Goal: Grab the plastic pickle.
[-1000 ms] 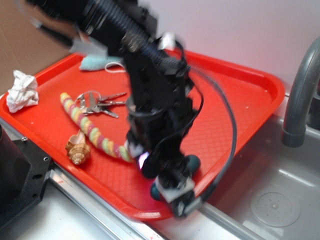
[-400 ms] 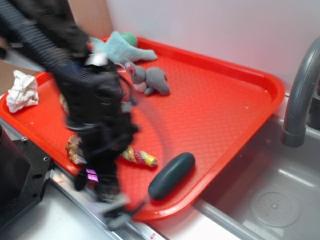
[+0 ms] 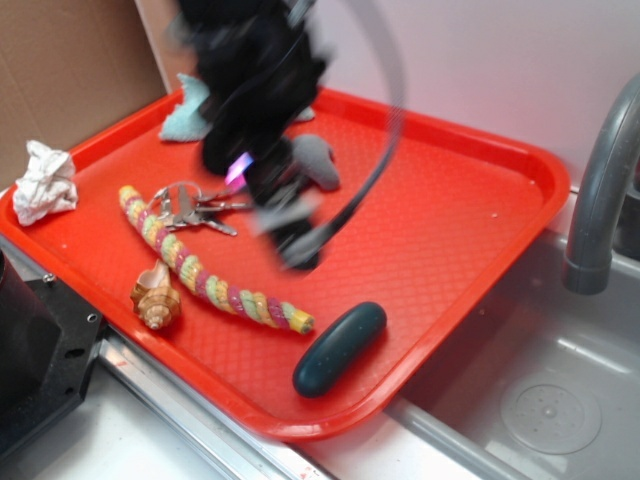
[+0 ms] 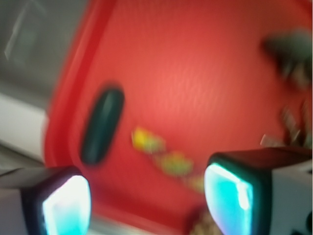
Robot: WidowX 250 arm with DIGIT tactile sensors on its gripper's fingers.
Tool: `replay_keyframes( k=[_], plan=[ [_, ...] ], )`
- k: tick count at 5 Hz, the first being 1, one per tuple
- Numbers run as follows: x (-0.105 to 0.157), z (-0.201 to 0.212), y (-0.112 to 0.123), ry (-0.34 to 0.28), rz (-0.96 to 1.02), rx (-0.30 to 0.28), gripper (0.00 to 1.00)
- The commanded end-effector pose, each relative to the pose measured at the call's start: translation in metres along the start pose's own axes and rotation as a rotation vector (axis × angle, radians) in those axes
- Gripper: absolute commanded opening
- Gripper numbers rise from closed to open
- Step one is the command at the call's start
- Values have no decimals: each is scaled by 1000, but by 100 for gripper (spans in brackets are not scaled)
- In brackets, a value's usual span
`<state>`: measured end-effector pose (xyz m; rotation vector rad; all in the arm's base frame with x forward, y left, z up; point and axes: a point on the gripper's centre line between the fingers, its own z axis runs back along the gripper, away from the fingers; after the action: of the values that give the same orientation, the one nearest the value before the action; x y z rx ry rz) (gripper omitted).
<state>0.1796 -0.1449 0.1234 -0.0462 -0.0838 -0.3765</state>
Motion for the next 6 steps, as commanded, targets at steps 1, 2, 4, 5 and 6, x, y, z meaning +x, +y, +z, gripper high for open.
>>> replay_keyframes(
  k=[1, 2, 4, 5, 6],
  plan=[
    [25, -10, -14, 20, -36, -12, 100],
    [13, -29, -17, 77, -31, -17, 100],
    [-15, -62, -37, 161, -91, -33, 100],
    [-34, -78, -34, 191, -68, -52, 100],
    [-49, -92, -29, 219, -70, -60, 100]
  ],
)
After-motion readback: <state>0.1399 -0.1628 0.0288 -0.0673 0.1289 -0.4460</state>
